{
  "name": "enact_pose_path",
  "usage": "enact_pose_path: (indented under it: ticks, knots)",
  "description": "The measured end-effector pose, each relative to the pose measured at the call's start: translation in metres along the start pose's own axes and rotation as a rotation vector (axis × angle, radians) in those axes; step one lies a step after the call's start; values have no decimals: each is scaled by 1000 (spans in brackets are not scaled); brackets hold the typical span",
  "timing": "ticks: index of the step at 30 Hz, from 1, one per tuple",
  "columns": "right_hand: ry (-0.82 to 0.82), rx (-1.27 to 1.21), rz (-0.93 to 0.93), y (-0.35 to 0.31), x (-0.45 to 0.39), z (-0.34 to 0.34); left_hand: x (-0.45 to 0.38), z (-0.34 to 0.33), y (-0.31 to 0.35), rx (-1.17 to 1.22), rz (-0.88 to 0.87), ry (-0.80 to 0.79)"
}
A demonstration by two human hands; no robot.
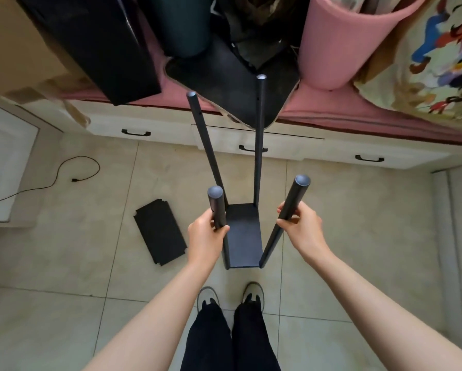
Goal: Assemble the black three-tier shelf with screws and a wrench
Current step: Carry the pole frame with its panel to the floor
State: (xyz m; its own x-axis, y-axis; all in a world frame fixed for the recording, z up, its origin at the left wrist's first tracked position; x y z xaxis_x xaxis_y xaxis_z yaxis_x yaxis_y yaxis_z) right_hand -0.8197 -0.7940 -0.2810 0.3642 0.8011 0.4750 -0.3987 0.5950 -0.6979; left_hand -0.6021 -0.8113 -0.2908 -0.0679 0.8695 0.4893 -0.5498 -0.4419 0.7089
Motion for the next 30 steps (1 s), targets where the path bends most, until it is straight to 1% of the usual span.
enact_pose_path:
  ticks: [9,12,16,20,23,30]
  knots:
    - [85,-61,-39,39,-26,0,-22,-45,-16,14,-2,-25]
    - [104,-80,-79,49,-27,4,-21,-56,-19,9,5,-40]
    - [78,-72,-120,65,-17,7,-12,-64,-20,-35,-13,-109]
    - [58,-72,-161,81,-2,14,-1,-68,-23,-94,14,-174]
    - [53,-73,-164,90,9,16,12,-69,-32,-74,27,-217]
    - [41,-85,-171,109,36,17,44,-72,-51,-55,56,-237]
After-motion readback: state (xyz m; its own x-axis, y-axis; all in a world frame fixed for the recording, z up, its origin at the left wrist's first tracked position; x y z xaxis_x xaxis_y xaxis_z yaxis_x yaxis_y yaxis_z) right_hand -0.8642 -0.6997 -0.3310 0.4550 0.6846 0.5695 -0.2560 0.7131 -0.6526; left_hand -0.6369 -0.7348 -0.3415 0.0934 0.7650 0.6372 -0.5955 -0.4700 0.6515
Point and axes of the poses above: each hand's wrist, its own x-axis away from the middle knuckle, its own z-axis out of the back of the hand, y = z × x, the point moved 3 cm from there along -x, towards the middle knuckle, and after that the axes turned 1 degree about z, right-handed, at the moved point
